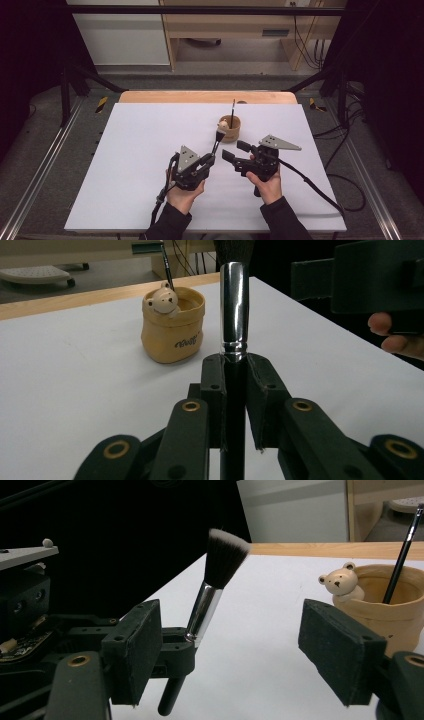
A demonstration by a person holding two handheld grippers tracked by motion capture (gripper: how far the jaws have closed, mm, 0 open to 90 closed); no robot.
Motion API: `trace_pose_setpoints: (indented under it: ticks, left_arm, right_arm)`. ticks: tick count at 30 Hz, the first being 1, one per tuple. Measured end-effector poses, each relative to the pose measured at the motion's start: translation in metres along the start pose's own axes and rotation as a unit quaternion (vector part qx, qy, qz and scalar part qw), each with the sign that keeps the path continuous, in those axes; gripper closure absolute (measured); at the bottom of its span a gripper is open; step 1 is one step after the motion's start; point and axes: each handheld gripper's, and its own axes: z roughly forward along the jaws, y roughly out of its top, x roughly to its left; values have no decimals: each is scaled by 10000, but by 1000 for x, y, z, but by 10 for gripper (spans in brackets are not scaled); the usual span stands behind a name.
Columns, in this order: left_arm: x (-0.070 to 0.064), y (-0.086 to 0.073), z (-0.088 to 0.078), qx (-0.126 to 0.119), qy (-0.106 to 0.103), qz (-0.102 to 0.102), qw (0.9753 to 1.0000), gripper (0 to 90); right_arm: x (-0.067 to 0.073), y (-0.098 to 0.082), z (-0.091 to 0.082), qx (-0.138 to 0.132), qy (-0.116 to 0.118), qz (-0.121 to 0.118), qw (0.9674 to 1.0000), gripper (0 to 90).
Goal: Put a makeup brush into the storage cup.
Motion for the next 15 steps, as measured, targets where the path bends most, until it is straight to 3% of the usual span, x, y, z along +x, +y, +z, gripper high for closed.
trace_pose_setpoints:
  ticks: [15]
  left_arm:
    - [-17,3,5,-56,-142,69,9999,786]
  right_arm:
    - [0,-1,0,-24,40,144,9999,360]
